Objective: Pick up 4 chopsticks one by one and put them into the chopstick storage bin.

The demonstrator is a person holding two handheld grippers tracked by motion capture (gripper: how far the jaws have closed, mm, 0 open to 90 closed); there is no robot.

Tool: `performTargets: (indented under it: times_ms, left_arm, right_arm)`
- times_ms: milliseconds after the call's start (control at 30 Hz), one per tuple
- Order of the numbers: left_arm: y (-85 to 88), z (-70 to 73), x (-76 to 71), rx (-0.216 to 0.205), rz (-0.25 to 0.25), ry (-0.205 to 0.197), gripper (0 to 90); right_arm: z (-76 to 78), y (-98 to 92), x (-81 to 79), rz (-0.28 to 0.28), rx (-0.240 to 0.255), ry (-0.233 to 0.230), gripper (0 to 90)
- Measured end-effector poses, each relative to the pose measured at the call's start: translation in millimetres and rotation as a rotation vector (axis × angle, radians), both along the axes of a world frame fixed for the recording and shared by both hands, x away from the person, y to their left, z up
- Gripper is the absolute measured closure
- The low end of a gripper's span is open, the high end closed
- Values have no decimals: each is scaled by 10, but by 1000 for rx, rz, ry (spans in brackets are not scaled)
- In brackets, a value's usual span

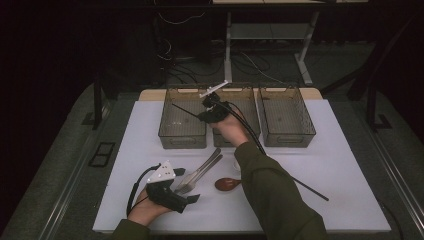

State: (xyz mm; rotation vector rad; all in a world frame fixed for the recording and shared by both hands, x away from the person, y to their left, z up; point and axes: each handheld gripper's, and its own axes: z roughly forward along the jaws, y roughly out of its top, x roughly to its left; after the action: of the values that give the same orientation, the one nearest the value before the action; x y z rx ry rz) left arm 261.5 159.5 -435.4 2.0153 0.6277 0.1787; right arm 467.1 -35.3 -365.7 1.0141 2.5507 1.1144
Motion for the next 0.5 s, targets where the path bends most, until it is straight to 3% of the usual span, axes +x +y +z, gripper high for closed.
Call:
performTargets:
  times_ms: [267, 500]
  left_arm:
    - [3, 5, -6, -3, -2, 1, 0]
    - [-3, 8, -8, -7, -4, 0, 0]
  right_arm:
    - [-73, 227, 72, -15, -37, 12, 853]
    - [-100, 304, 144, -34, -43, 22, 852]
